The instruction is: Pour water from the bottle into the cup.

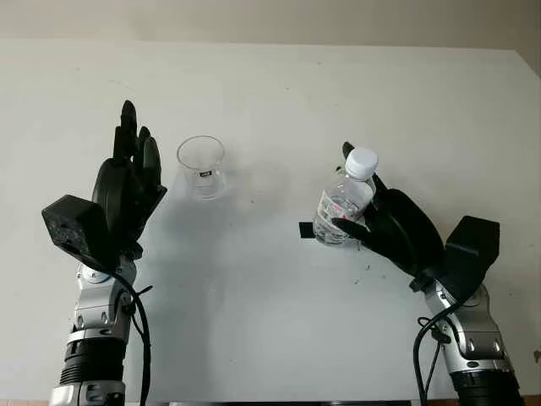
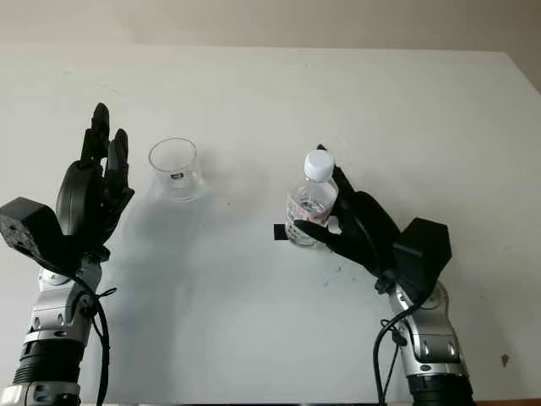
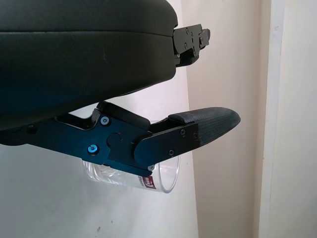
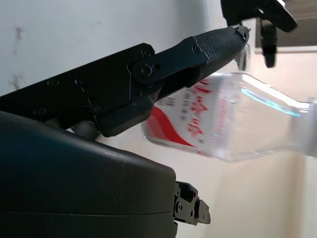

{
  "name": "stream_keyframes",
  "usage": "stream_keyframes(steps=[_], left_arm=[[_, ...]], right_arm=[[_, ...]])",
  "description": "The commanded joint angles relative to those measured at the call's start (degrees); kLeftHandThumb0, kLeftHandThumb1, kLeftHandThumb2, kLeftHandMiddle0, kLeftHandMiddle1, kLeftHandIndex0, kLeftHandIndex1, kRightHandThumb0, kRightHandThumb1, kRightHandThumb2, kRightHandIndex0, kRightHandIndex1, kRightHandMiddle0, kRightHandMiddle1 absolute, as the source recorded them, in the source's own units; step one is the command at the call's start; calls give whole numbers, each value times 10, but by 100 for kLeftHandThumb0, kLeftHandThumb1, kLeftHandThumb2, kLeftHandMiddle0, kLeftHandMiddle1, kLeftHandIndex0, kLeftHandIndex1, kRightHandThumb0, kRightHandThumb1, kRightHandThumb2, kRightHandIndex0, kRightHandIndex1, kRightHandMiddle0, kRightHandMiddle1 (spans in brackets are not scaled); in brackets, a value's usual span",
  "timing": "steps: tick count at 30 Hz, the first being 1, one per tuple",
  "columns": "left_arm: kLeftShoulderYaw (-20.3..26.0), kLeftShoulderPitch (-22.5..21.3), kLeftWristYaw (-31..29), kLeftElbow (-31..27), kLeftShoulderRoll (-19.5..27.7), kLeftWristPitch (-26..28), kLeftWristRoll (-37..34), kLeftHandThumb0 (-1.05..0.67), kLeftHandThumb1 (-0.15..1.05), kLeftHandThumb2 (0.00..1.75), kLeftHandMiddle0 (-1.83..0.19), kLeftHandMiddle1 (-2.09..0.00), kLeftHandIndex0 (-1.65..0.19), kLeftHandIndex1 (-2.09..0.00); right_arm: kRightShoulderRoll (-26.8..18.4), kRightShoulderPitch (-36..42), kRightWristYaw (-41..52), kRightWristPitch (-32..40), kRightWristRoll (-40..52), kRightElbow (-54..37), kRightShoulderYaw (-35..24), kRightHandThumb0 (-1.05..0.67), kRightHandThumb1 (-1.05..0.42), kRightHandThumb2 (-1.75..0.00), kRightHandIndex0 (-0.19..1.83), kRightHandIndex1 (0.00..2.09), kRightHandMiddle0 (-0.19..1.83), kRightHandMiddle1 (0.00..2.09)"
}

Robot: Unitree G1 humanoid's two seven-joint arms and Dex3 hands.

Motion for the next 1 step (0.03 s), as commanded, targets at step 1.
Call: stream_keyframes(steps=[1], left_arm=[[2,-2,-3,4,4,-6,0,-70,105,70,12,-5,15,-5]], right_arm=[[6,-4,-7,-16,4,1,-8,-97,-99,-5,-19,0,-19,0]])
